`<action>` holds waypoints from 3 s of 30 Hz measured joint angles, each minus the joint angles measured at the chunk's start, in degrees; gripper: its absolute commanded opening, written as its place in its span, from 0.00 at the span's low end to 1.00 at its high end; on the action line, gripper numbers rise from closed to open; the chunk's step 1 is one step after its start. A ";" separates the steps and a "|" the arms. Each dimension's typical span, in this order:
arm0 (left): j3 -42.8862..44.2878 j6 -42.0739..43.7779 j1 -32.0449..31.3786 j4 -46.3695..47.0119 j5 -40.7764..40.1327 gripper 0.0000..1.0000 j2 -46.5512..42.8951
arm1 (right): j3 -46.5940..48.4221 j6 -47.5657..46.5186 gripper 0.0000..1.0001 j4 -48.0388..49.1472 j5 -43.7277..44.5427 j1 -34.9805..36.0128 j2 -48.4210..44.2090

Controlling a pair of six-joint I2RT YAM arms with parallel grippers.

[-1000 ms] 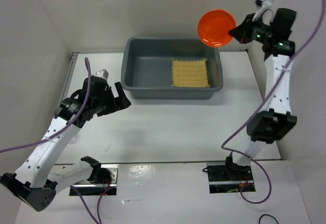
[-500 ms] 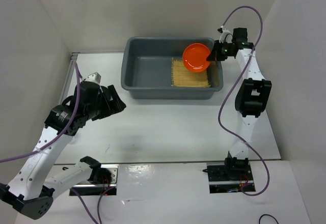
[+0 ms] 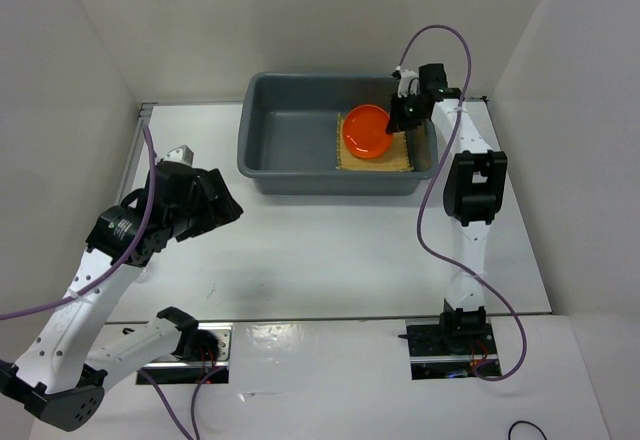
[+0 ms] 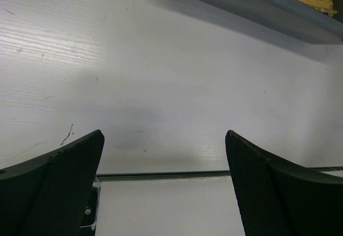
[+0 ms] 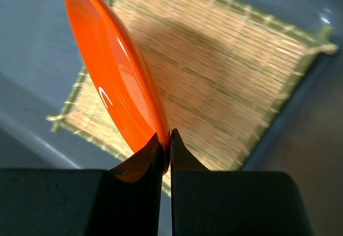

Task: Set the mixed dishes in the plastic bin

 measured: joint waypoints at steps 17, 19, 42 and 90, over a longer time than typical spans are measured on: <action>0.13 -1.68 0.37 0.00 -1.33 1.00 -0.20 | -4.22 1.84 0.51 0.48 8.92 0.00 -3.72; 0.17 -2.75 1.40 0.50 -1.66 1.00 -0.13 | -7.54 1.90 0.65 0.22 8.04 -0.02 -8.70; 7.34 6.69 46.36 16.48 22.36 1.00 41.55 | -85.20 -12.70 0.80 7.52 32.00 5.95 -107.75; 0.24 1.25 51.32 34.67 34.51 0.00 49.40 | -87.01 -13.94 0.80 9.92 38.32 7.26 -109.11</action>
